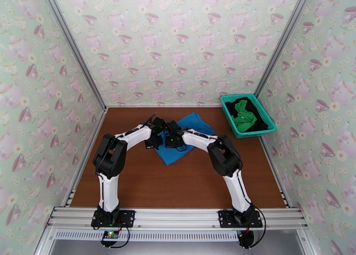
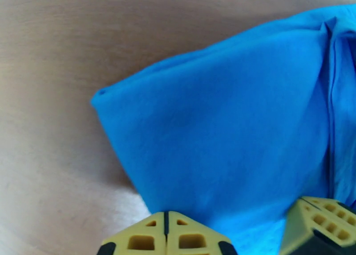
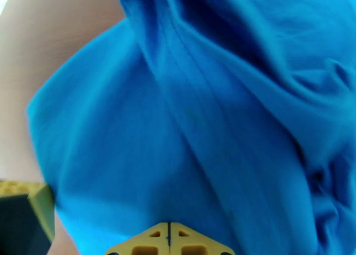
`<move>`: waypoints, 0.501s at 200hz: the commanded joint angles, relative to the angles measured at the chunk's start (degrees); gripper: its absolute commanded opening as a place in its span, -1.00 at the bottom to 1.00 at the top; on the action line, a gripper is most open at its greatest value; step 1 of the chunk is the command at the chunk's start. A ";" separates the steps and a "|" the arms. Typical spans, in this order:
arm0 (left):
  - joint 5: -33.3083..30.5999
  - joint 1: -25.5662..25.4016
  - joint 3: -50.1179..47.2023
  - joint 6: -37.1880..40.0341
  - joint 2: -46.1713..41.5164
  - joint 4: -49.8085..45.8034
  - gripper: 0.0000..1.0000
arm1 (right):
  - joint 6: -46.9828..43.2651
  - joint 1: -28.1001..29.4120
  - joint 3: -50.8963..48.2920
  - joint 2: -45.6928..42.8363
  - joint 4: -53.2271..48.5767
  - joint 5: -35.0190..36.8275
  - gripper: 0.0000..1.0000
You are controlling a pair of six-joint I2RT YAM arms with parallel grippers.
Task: Fold and stack the mixed laundry pile
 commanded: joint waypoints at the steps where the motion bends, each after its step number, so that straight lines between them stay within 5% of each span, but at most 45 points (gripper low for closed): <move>1: 0.06 -0.74 0.34 -1.66 2.83 3.32 -1.00 | 0.34 -0.80 4.07 1.49 -2.78 6.50 -1.00; 55: -3.05 -0.29 0.27 -0.91 5.22 1.08 -1.00 | -2.94 -8.39 6.15 1.42 -4.91 19.24 -1.00; 100: -3.74 0.89 0.56 0.26 4.96 0.69 -1.00 | -5.57 -16.00 4.33 -4.69 -3.26 15.12 -1.00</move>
